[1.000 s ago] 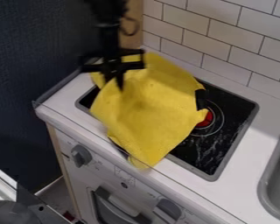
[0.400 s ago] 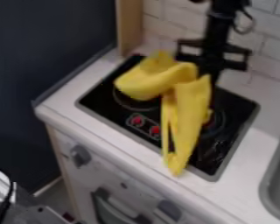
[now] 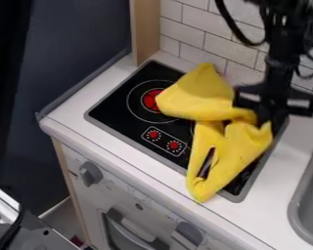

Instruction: Fold the cloth from left to right

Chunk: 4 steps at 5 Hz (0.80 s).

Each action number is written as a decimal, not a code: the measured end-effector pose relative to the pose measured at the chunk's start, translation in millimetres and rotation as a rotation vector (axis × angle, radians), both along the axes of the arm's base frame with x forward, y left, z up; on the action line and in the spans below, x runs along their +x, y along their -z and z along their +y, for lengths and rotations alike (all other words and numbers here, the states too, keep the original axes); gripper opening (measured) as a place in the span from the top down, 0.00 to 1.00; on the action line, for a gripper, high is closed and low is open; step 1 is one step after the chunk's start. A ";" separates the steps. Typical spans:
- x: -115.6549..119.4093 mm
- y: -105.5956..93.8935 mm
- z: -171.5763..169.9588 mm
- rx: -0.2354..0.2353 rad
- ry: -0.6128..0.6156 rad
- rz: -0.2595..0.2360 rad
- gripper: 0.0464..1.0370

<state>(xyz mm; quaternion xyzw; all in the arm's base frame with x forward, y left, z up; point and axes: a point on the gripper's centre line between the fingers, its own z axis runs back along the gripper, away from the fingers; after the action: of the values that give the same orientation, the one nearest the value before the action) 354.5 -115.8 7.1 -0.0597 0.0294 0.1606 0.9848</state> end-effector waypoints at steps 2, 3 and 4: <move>-12.1 8.5 -7.7 0.038 0.031 -0.033 0.85; -18.2 -7.9 13.6 0.278 -0.090 0.017 0.62; -24.7 -8.2 35.5 0.439 -0.144 0.016 0.30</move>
<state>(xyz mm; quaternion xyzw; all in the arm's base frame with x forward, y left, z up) 329.8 -80.3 15.3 0.1553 -0.0029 0.2335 0.9599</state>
